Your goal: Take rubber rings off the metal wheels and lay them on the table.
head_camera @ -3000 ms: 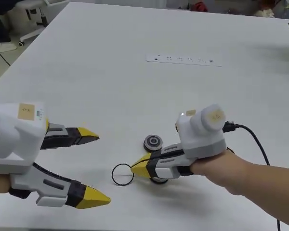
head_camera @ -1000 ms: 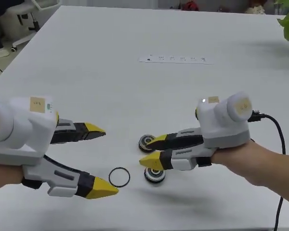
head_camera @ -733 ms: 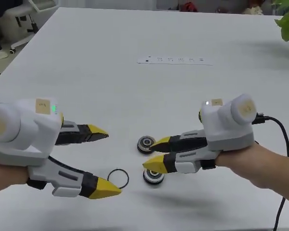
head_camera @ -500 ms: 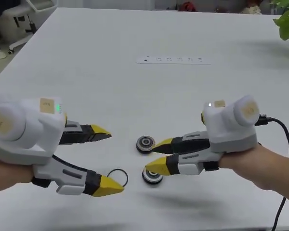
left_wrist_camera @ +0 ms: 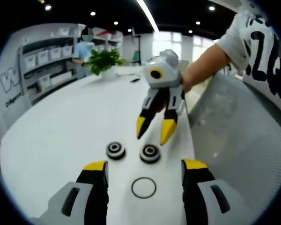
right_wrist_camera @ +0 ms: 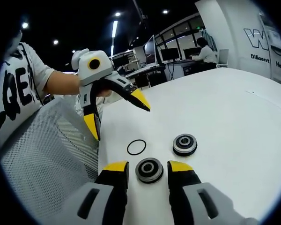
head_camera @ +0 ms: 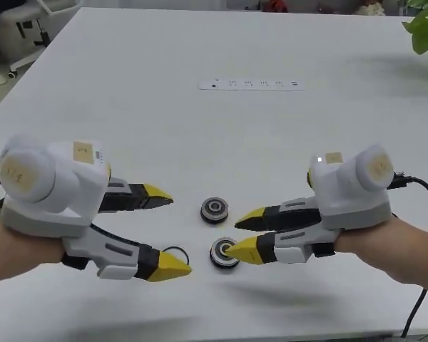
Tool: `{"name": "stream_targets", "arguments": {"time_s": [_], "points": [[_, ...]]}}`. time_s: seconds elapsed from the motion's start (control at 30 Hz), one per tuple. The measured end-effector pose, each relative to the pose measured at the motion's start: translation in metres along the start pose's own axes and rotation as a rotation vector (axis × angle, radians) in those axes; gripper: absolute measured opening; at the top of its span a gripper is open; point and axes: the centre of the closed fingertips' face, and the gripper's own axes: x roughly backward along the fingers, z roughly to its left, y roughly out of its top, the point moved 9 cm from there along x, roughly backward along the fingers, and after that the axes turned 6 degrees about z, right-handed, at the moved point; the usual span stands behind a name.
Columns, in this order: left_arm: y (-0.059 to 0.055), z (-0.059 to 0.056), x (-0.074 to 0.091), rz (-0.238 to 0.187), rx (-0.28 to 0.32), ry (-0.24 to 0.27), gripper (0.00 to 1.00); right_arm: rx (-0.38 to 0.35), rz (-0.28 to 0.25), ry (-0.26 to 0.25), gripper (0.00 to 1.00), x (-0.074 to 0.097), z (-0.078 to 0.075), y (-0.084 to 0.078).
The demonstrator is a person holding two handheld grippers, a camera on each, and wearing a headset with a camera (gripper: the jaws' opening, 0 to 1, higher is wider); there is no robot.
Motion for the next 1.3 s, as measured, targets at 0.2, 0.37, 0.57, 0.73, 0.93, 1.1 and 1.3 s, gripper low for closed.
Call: {"name": "stream_targets", "arguments": {"time_s": [0.2, 0.37, 0.57, 0.73, 0.93, 1.1, 1.3], "points": [[0.001, -0.001, -0.006, 0.010, -0.002, -0.013, 0.62, 0.011, 0.014, 0.002, 0.29, -0.001, 0.000, -0.005], [0.000, -0.001, -0.011, 0.012, 0.002, -0.020, 0.60, 0.019, 0.022, 0.005, 0.29, -0.001, 0.000, -0.009], [0.002, 0.000, -0.017, 0.018, 0.001, -0.030, 0.57, 0.035, 0.037, 0.008, 0.28, -0.002, 0.000, -0.013], [0.003, -0.001, -0.023, 0.023, -0.002, -0.039, 0.54, 0.050, 0.050, 0.008, 0.26, -0.004, 0.000, -0.017], [0.004, -0.001, -0.029, 0.032, -0.008, -0.051, 0.52, 0.067, 0.059, 0.004, 0.24, -0.006, -0.001, -0.020], [0.006, -0.002, -0.034, 0.034, -0.011, -0.060, 0.50, 0.081, 0.066, 0.001, 0.22, -0.007, -0.001, -0.021], [0.007, -0.003, -0.041, 0.037, -0.006, -0.071, 0.44, 0.091, 0.072, 0.000, 0.20, -0.009, -0.001, -0.023]]}}
